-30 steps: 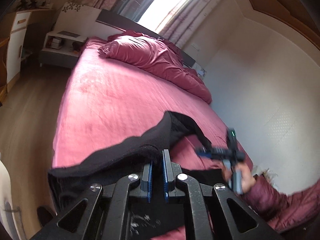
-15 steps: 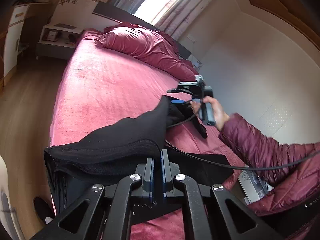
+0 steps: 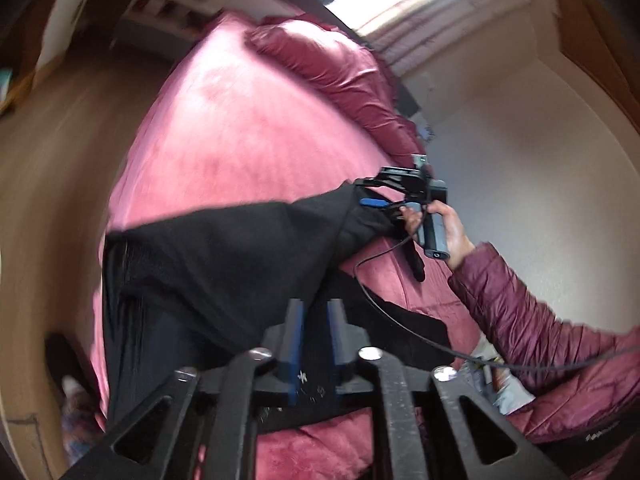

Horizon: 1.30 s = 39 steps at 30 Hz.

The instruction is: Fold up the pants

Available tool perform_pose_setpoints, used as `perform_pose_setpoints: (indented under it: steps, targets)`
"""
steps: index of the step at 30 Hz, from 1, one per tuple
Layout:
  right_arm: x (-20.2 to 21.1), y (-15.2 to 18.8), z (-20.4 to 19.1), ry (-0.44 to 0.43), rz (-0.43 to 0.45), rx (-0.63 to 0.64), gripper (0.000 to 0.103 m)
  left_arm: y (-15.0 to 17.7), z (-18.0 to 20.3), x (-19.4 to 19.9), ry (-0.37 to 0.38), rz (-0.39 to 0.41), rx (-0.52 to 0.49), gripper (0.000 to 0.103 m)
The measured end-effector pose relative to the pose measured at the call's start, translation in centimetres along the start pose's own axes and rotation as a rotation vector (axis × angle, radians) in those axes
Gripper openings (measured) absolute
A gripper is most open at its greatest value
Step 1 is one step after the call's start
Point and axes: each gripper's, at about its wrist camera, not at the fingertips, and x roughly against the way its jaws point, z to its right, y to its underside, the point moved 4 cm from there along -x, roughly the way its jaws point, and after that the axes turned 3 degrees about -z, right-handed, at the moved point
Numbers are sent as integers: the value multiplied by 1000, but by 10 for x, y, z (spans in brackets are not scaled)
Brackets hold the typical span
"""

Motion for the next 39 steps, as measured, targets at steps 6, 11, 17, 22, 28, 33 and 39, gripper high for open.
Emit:
perform_pose_setpoints:
  steps: [6,11,17,22,28,33,39]
  targets:
    - [-6,10,6,-12,-3,-11,53,36,-24,-33,45,-81,204,50]
    - [-2,13,13,-48,9,-38,53,46,-19,-76,57,-142,255,64]
    - [6,2,20,-74,19,-72,53,46,-15,-119,12,-174,245,52]
    - [4,-10,10,-70,16,-67,53,39,6,-122,-34,-146,105,4]
    - [-16,-15,-15,-39,-21,-45,53,20,29,-81,-75,-45,-42,3]
    - [-25,-5,-17,-24,-79,-54,53,5,48,-33,-24,66,-131,3]
    - [-25,-9,-14,22,-92,-82,53,16,57,-8,-9,68,-218,2]
